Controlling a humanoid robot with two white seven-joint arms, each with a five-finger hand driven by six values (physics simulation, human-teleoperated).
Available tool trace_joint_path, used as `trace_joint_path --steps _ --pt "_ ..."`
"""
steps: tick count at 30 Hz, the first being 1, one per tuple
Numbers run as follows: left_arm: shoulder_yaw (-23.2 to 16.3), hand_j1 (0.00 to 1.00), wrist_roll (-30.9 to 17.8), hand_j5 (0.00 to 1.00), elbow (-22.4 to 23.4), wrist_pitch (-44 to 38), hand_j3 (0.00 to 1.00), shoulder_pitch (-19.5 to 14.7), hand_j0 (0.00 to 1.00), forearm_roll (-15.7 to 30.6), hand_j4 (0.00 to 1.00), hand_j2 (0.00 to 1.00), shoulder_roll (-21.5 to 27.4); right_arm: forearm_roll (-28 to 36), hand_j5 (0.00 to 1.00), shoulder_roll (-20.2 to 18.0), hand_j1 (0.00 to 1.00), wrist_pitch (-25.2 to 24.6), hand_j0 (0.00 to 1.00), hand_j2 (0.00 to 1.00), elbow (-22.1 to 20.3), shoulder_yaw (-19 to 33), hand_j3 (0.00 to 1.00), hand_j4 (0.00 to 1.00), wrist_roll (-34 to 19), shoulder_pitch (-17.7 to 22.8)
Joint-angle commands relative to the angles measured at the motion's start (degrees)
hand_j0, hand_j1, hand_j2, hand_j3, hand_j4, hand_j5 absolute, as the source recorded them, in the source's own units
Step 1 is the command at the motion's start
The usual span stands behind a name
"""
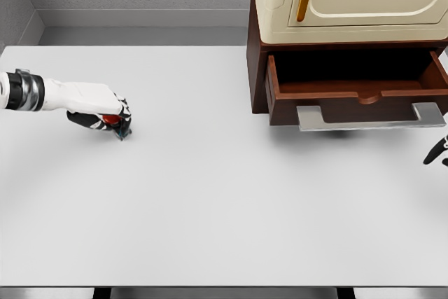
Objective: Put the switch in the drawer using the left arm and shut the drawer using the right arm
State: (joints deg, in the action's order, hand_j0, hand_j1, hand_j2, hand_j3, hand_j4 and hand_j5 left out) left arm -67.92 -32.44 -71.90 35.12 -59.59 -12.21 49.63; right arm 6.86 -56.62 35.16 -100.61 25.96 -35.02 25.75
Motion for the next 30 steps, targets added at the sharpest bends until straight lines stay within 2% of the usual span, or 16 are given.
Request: trace_joint_path --steps 1,4,7,9,11,14,19,22,25,28,30 --pt "0.07 0.33 0.01 0.33 -0.18 -0.12 0.33 0.00 0.33 0.26 0.33 0.33 0.11 0.44 0.49 -0.07 0.49 -0.16 0.49 0.49 -0.02 -0.12 0.49 0.49 0.02 0.00" --pt "0.60 0.33 0.01 0.33 -0.79 -0.12 0.33 -1.14 0.33 0.35 0.33 0.33 0.38 0.26 0.49 -0.07 0.49 -0.16 0.49 0.49 -0.02 -1.08 0.49 0.49 0.02 -0.35" --pt "0.68 0.33 0.09 0.33 -5.01 -0.12 0.33 -3.08 0.33 0.44 0.33 0.33 0.03 0.17 0.49 -0.07 0.49 -0.16 0.49 0.49 -0.02 -1.61 0.49 0.49 0.02 -1.05" --pt "0.68 0.33 0.01 0.33 -8.96 -0.12 0.33 -4.57 0.33 0.70 0.33 0.33 -0.15 0.09 0.49 -2.61 0.49 -0.16 0.49 0.49 0.07 -3.54 0.49 0.49 0.02 -2.46" --pt "0.60 0.33 0.01 0.33 -11.77 -0.12 0.33 -4.84 0.33 0.79 0.33 0.33 -0.94 0.09 0.49 -2.70 0.49 -0.16 0.49 0.49 0.07 -4.07 0.49 0.49 0.02 -3.16" --pt "0.60 0.33 -0.08 0.33 -12.65 -0.12 0.33 -5.80 0.33 0.88 0.33 0.33 -2.96 0.09 0.49 -2.70 0.49 -0.16 0.49 0.49 0.16 -4.07 0.49 0.49 0.02 -3.51" --pt "0.60 0.33 -0.08 0.33 -19.16 -0.12 0.33 -7.38 0.33 3.34 0.33 0.33 -4.28 0.09 0.49 -2.70 0.49 -0.16 0.49 0.49 0.33 -4.16 0.49 0.49 0.02 -3.60" --pt "0.60 0.33 -0.08 0.33 -19.60 -0.12 0.33 -8.00 0.33 3.43 0.33 0.33 -7.36 0.09 0.49 -2.70 0.49 -0.16 0.49 0.49 0.33 -4.16 0.49 0.49 0.02 -3.60" --pt "0.68 0.33 -0.17 0.33 -19.51 -0.12 0.33 -11.07 0.33 6.50 0.33 0.33 -8.59 0.09 0.49 -2.70 0.49 -0.16 0.49 0.49 0.33 -4.16 0.49 0.49 0.02 -3.52" --pt "0.68 0.33 0.01 0.33 -19.42 -0.12 0.33 -12.74 0.33 6.94 0.33 0.33 -11.22 0.09 0.50 -2.79 0.50 -0.16 0.50 0.50 0.33 -4.16 0.50 0.50 0.02 -3.52" --pt "0.68 0.33 0.09 0.33 -19.16 -0.12 0.33 -14.76 0.33 10.37 0.33 0.33 -11.57 0.09 0.50 -2.70 0.50 -0.16 0.50 0.50 0.33 -4.16 0.50 0.50 0.02 -3.52"
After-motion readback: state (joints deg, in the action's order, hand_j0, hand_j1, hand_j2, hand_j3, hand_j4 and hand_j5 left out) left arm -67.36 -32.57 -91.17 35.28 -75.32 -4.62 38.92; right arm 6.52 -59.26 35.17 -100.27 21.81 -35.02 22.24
